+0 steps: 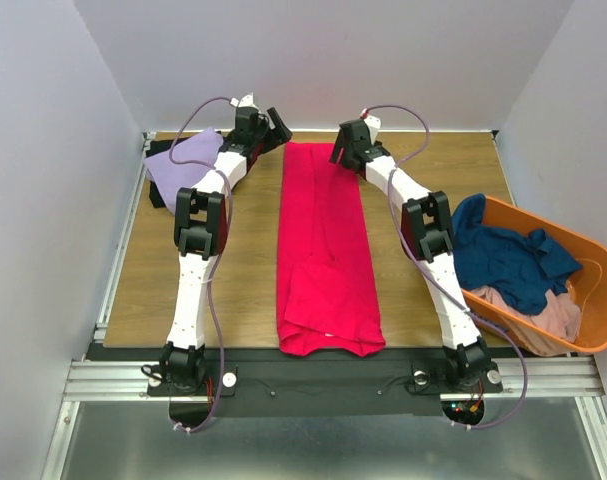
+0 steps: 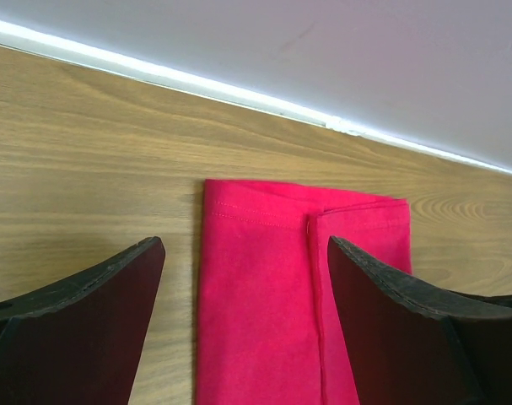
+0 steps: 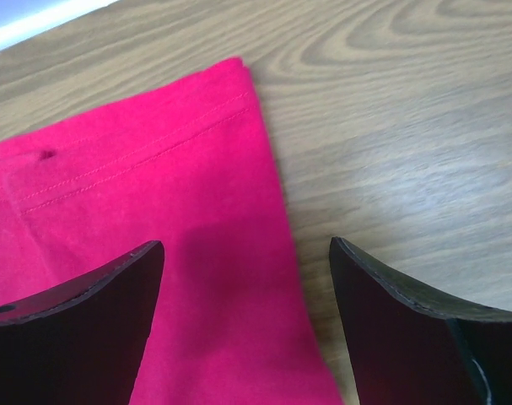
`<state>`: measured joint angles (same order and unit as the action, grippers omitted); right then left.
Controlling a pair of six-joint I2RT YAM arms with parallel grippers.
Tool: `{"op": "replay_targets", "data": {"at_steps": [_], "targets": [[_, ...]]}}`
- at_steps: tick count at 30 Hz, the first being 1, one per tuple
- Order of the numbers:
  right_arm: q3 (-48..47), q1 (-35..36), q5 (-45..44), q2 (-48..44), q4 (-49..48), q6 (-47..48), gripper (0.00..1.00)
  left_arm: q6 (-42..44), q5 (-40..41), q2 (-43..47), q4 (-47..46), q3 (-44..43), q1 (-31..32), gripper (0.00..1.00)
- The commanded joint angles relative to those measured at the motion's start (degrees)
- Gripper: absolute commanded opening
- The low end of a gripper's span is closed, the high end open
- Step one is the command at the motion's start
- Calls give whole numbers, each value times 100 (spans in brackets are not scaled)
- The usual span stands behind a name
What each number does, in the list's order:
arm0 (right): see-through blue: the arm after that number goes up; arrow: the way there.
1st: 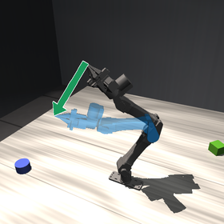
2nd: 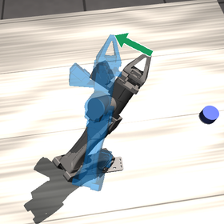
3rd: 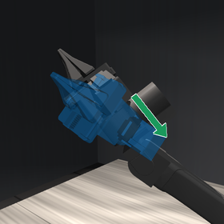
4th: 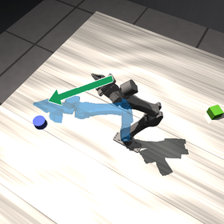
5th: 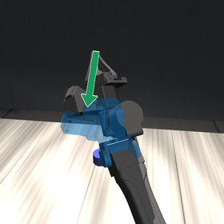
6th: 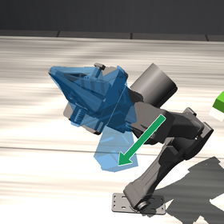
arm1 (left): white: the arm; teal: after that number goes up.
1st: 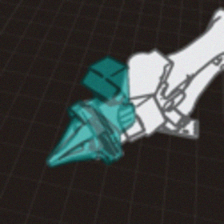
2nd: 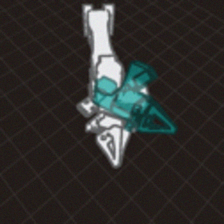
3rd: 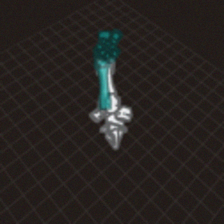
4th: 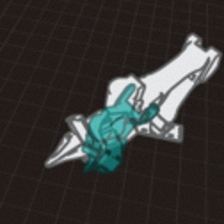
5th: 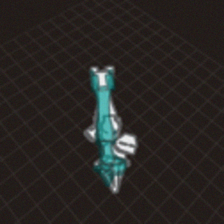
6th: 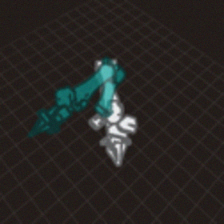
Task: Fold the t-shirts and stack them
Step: Fold the tshirt
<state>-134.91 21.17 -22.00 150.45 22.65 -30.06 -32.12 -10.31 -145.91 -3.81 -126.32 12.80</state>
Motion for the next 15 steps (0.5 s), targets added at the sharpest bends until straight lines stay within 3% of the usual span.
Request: {"op": "replay_targets", "data": {"at_steps": [1, 8, 15], "targets": [[-44, 89, 107, -227, -218, -193, 84, 153, -147, 335, -225, 2, 39, 89], [-88, 177, 257, -157, -218, -245, 61, 180, -200, 379, -207, 134, 39, 89], [149, 186, 222, -253, -209, -254, 49, 162, -235, 370, -181, 240, 39, 89]]}}
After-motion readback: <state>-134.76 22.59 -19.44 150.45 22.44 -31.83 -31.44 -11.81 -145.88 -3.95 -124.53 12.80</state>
